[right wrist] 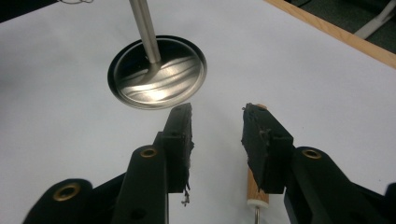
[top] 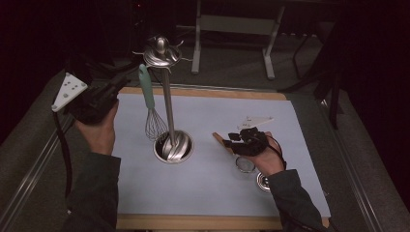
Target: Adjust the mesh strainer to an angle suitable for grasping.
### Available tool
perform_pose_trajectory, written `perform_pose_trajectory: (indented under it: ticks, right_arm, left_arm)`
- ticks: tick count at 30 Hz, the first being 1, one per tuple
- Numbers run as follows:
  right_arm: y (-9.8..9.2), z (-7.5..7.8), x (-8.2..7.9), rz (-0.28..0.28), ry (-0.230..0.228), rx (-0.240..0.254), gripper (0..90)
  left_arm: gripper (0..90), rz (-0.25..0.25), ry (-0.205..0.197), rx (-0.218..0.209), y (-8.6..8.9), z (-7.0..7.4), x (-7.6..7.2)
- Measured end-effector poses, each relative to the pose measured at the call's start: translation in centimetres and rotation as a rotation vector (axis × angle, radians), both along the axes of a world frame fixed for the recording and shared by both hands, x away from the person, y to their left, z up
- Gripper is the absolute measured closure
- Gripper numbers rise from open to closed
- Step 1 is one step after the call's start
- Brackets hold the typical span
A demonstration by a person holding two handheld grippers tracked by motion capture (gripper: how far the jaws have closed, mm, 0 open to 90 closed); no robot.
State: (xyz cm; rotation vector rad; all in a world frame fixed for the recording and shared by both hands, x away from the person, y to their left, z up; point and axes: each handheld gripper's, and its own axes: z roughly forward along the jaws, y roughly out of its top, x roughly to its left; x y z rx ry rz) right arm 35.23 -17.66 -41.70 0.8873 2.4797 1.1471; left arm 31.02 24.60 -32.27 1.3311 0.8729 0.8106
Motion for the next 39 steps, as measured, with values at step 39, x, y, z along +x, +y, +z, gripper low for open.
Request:
perform_pose_trajectory:
  ticks: [39]
  right_arm:
    - [-1.4,-5.2,4.4,-0.101,0.195,-0.128,68.0]
  left_arm:
    - [73.6,-0.014,0.414,0.183,-0.1,-20.0,-3.9]
